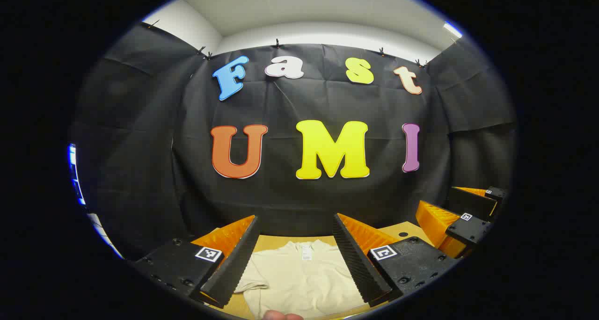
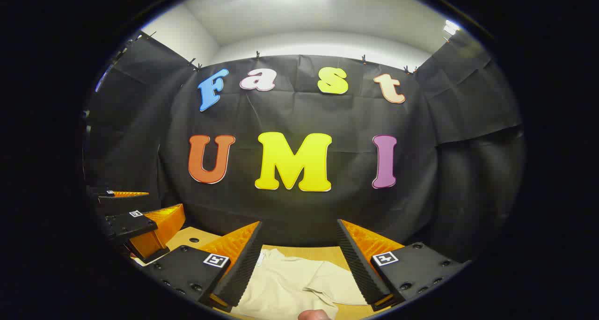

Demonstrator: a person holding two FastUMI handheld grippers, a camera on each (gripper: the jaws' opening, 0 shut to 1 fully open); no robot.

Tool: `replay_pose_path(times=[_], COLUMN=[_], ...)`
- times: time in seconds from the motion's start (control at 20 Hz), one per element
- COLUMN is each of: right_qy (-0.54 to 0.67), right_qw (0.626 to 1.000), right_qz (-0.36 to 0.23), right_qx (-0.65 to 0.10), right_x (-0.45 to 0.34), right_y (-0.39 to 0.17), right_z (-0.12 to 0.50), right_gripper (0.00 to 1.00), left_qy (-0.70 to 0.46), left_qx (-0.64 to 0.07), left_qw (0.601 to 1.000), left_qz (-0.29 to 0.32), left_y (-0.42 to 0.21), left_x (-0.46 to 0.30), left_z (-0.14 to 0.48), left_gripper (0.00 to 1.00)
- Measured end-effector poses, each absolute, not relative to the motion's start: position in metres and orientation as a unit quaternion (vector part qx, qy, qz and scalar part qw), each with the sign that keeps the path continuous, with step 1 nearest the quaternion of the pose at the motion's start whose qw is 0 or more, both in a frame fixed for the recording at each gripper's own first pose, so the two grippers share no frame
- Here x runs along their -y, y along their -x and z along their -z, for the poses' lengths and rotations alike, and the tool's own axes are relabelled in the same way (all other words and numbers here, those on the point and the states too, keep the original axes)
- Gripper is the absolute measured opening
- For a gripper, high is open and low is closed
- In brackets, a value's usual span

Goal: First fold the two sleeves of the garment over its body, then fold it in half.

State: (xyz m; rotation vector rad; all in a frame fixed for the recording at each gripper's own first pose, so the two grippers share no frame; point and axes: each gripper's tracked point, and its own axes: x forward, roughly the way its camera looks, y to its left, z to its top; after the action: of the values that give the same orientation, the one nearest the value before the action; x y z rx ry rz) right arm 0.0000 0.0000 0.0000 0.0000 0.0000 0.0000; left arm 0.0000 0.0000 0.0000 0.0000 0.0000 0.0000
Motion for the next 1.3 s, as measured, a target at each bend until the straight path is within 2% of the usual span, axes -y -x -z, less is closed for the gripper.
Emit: replay_pose_path(times=[0.6,0.65,0.7,1.3], right_qy=[-0.015,-0.015,-0.015,-0.013], right_qw=[1.000,1.000,1.000,0.999], right_qz=[0.012,0.013,0.012,-0.024], right_qx=[-0.019,-0.019,-0.019,-0.034], right_x=[0.013,0.015,0.016,0.035], right_y=[-0.013,-0.014,-0.014,-0.028], right_z=[0.008,0.008,0.007,0.016], right_gripper=[0.95,0.93,0.95,0.93], left_qy=[0.003,0.002,0.002,-0.002], left_qx=[-0.009,-0.009,-0.009,-0.033], left_qw=[1.000,1.000,1.000,0.999], left_qz=[-0.004,-0.005,-0.005,0.003], left_y=[-0.008,-0.008,-0.008,-0.013], left_x=[0.002,0.001,0.002,0.008], left_z=[0.004,0.006,0.006,0.016], left_gripper=[0.99,0.99,0.99,0.99])
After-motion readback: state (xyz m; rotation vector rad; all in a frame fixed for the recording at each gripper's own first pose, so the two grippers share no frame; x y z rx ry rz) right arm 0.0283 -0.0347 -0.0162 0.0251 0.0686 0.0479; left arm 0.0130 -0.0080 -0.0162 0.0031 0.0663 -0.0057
